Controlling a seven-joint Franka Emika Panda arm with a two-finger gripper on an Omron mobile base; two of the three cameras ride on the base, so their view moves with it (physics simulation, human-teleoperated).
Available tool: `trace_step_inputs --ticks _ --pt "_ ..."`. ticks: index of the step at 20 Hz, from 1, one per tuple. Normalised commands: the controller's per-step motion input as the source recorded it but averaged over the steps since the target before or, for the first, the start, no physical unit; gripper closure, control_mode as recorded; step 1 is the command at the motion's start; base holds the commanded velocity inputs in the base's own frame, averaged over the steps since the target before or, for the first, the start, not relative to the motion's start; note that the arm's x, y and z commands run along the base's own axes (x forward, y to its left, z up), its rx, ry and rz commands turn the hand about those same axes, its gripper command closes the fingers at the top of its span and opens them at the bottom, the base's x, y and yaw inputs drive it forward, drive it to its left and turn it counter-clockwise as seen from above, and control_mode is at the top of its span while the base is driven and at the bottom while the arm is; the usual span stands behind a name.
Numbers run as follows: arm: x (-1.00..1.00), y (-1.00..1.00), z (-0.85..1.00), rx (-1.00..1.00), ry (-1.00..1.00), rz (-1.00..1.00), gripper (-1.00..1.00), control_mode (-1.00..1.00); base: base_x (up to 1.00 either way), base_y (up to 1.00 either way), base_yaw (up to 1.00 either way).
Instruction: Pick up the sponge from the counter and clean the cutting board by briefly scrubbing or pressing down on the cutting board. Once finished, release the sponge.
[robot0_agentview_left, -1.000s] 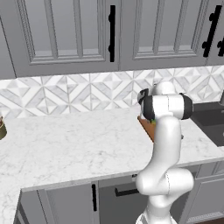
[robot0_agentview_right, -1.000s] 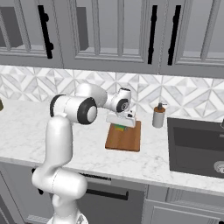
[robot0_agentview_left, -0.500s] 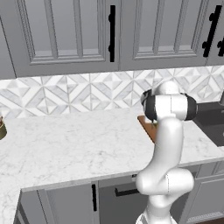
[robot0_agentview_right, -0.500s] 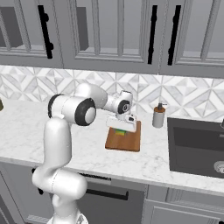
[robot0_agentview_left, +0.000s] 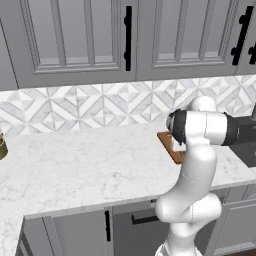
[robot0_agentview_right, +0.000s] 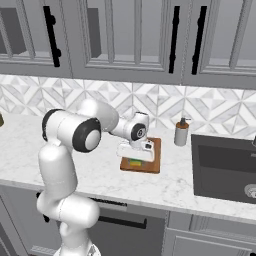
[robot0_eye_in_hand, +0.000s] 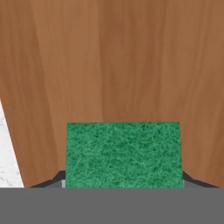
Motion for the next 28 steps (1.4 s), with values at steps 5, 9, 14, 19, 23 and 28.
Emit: trace_step_inputs --ticks 5,9,14,19,23,28 --pt "0.03 0.03 0.00 0.00 0.05 0.12 1.00 -1.00 0.00 0.00 0.00" --pt "0.24 0.19 0.00 0.00 0.00 0.12 1.00 -1.00 0.00 0.00 0.00" --pt "0.22 0.22 0.00 0.00 0.00 0.11 1.00 -1.00 0.00 0.00 0.00" --pt "0.28 0.14 0.00 0.00 0.00 0.11 1.00 -1.00 0.00 0.00 0.00" --pt "0.34 0.01 0.00 0.00 0.00 0.07 1.00 -1.00 0.00 0.00 0.00" --pt "0.11 -0.60 0.00 0.00 0.00 0.00 1.00 -1.00 0.00 0.00 0.00"
